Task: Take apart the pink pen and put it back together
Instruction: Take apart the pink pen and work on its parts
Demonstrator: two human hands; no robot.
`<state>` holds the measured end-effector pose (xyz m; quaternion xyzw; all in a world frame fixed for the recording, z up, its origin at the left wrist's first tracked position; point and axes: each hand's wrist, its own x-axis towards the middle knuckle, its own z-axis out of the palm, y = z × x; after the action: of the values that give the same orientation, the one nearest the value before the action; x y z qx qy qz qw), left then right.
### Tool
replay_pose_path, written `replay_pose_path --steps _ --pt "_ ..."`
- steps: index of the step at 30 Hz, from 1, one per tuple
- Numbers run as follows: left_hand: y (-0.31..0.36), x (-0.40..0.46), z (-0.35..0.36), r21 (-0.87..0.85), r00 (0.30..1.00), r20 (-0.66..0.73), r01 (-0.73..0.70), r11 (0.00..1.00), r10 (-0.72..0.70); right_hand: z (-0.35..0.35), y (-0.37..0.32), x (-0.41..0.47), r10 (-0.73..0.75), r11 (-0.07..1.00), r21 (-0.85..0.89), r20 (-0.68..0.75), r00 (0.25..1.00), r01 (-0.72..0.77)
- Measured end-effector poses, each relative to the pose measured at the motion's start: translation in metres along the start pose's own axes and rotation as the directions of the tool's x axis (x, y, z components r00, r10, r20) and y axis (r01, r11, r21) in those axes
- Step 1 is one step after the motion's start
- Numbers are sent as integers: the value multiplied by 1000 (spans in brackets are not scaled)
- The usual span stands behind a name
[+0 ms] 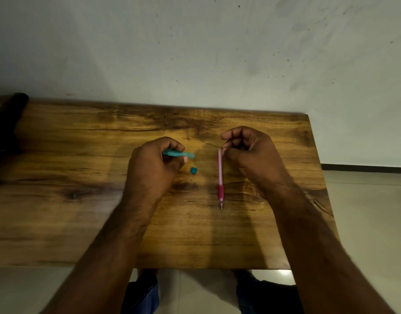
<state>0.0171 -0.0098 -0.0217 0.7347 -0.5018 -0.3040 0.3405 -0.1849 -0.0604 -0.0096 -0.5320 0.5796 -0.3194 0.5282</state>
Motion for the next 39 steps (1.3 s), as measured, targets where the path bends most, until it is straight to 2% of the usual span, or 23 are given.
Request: replay_pose_path --steps 6,9,12,16,19,24,27,30,34,39 --pt "1 2 10 212 1000 -10 -13 977 16 -4 0 -3 -30 1000 0 -38 999 30" --pt "0 2 10 241 1000 -2 10 970 -10 -5 0 -3 -37 999 -2 -40 999 37" --pt "-1 3 8 172 1000 23 -11 985 7 -5 1 -5 -71 995 -74 -17 997 70" --pt "6 2 5 4 991 63 -119 993 118 -5 -1 -8 -178 955 -230 73 981 190" --pt "9 0 5 -48 975 103 -194 980 198 -2 -3 -10 -217 940 -238 131 967 243" --pt "9 0 6 -53 961 102 -252 966 256 -2 -6 -12 -224 957 -158 133 966 244" --pt "9 2 7 -118 970 66 -227 967 236 -3 -11 -11 -130 988 91 50 990 125" --pt "11 3 10 -216 985 -13 -172 961 174 -9 -15 -11 60 930 363 12 998 -60" --pt "16 3 16 -215 979 -50 -204 955 198 -5 -11 -16 134 928 335 106 985 -162" --pt "23 1 24 -191 970 -34 -243 951 241 4 -10 -20 137 915 371 81 987 -158"
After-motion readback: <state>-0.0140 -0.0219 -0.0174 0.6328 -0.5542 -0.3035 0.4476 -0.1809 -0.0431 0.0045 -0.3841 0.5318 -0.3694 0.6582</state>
